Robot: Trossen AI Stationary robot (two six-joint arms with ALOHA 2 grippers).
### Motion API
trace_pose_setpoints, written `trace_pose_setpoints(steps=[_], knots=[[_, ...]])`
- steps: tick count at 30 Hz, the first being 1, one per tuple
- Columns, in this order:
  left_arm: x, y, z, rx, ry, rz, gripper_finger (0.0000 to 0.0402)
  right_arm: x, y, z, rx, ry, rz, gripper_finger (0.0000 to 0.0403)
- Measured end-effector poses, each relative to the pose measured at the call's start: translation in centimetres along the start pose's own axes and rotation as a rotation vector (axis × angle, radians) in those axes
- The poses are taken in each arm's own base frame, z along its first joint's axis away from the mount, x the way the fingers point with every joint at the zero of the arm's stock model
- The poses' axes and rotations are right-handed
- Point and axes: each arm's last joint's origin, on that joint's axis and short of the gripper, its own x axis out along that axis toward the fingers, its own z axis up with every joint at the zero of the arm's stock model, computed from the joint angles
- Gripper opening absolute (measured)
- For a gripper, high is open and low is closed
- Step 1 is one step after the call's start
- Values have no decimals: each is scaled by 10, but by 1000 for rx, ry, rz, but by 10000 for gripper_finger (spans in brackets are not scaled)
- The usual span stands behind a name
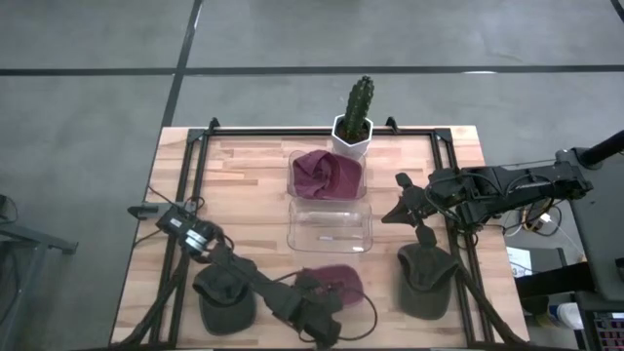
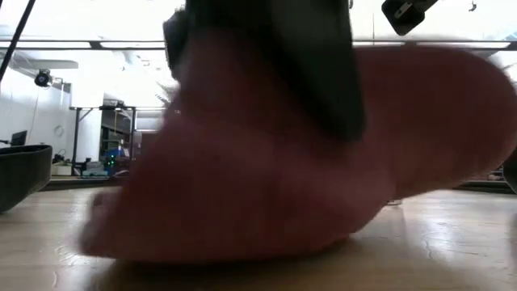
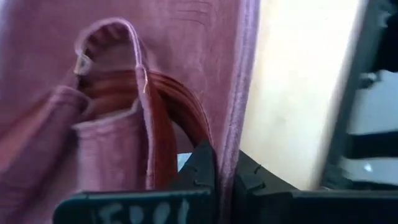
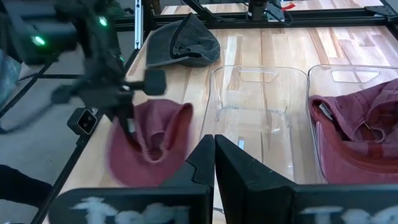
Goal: Pick & Place hat
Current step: Put the red cap into the top transparent bin
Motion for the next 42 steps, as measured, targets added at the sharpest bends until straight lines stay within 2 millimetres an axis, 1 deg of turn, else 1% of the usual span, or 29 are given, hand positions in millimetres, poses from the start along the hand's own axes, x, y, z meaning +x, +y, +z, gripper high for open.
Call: trace_pose_setpoints(steps=[4,8,10,12,14,17,21,26,29,33,37,40,42], knots=[[-29,-11,3,35,21,23,7,0,0,0,0,0,0,9],[-65,-19,6,60,24,47,6,0,0,0,0,0,0,9],[-84,-22,9,68,14,52,6,0,0,0,0,0,0,9],[-96,-21,10,70,-3,55,6,0,0,0,0,-1,1,9],[-106,-19,8,73,0,56,6,0,0,0,1,-3,1,9],[-115,-15,7,94,17,93,6,0,0,1,12,-5,-1,9],[-124,-6,4,195,51,161,6,3,0,1,69,-6,-1,8],[-140,12,1,343,92,312,6,17,-2,3,170,7,0,8],[-153,13,4,425,70,284,6,30,-3,6,205,-4,2,9],[-181,19,8,505,3,277,6,51,-4,12,218,-42,11,9],[-207,26,11,637,-86,314,6,70,-6,15,222,-72,18,8],[-220,31,14,754,-128,359,6,78,-10,17,231,-61,5,8],[-222,33,16,840,-138,399,6,78,-14,21,255,-71,-9,9]])
